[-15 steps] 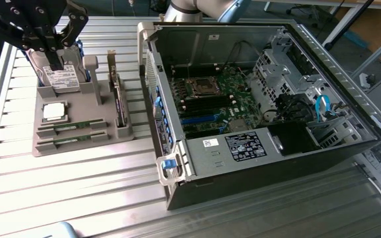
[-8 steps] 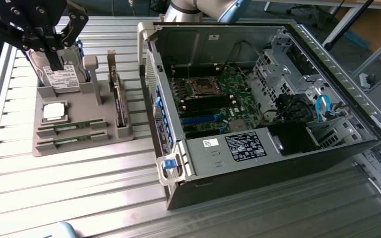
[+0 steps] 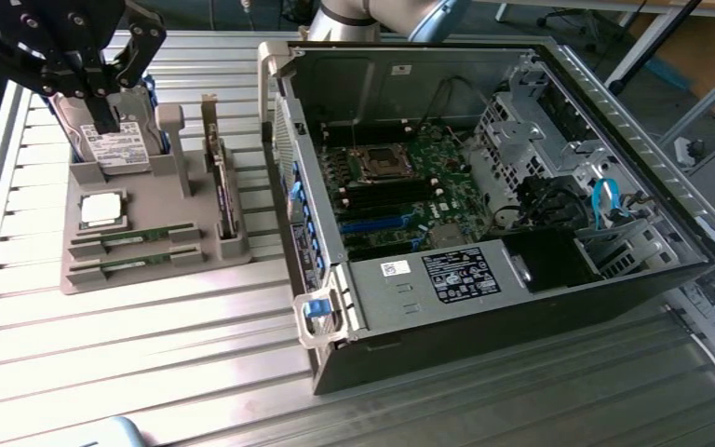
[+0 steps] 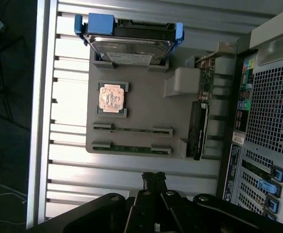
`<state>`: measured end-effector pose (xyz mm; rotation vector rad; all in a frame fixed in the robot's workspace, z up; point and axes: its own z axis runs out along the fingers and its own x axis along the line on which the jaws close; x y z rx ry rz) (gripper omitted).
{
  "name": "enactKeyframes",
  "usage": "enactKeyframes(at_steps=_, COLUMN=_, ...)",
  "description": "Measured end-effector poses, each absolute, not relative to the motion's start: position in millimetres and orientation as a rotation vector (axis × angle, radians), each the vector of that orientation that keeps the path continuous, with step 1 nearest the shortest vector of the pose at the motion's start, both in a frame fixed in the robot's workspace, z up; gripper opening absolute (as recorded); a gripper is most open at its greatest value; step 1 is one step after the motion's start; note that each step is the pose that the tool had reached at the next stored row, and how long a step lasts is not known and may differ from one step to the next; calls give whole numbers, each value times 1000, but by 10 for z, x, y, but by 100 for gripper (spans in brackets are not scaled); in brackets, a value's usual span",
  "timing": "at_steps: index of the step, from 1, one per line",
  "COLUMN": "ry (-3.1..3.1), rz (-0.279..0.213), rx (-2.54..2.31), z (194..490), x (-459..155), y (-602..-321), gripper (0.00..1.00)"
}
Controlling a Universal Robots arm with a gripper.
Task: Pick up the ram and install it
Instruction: 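Pick up the ram and move it above insertion slot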
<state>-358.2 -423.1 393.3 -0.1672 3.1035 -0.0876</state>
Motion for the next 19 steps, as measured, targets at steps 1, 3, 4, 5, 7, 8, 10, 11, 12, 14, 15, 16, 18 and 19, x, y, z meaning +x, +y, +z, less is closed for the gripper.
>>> enactKeyframes(at_steps=1, ry=3103, rz=-89, rx=-171, z=3933, x=-3582, y=-4231, gripper=10)
enactKeyframes(at_steps=3, ry=3103, rz=-92, rx=-179, z=3933, x=-3582, y=-4231, gripper=10)
enactKeyframes(at_steps=4, ry=3102, rz=-93, rx=-182, z=3933, x=-3582, y=-4231, gripper=10)
enactKeyframes(at_steps=5, ry=3102, rz=-94, rx=-186, z=3933, x=-3582, y=-4231, gripper=10)
enactKeyframes(at_steps=7, ry=3102, rz=-96, rx=-193, z=3933, x=-3582, y=-4231, gripper=10)
enactKeyframes(at_steps=8, ry=3101, rz=-97, rx=-197, z=3933, x=-3582, y=-4231, gripper=10)
enactKeyframes(at_steps=10, ry=3101, rz=-99, rx=-204, z=3933, x=-3582, y=-4231, gripper=10)
enactKeyframes(at_steps=11, ry=3100, rz=-100, rx=-209, z=3933, x=-3582, y=-4231, gripper=10)
enactKeyframes(at_steps=12, ry=3100, rz=-102, rx=-213, z=3933, x=-3582, y=-4231, gripper=10)
enactKeyframes(at_steps=14, ry=3099, rz=-105, rx=-223, z=3933, x=-3582, y=-4231, gripper=10)
enactKeyframes(at_steps=15, ry=3099, rz=-107, rx=-229, z=3933, x=-3582, y=-4231, gripper=10)
enactKeyframes(at_steps=16, ry=3098, rz=-109, rx=-233, z=3933, x=-3582, y=-4231, gripper=10)
enactKeyframes(at_steps=18, ry=3097, rz=-112, rx=-242, z=3933, x=-3582, y=-4231, gripper=10)
enactKeyframes(at_steps=19, ry=3097, rz=-114, rx=-246, z=3933, x=-3582, y=-4231, gripper=10)
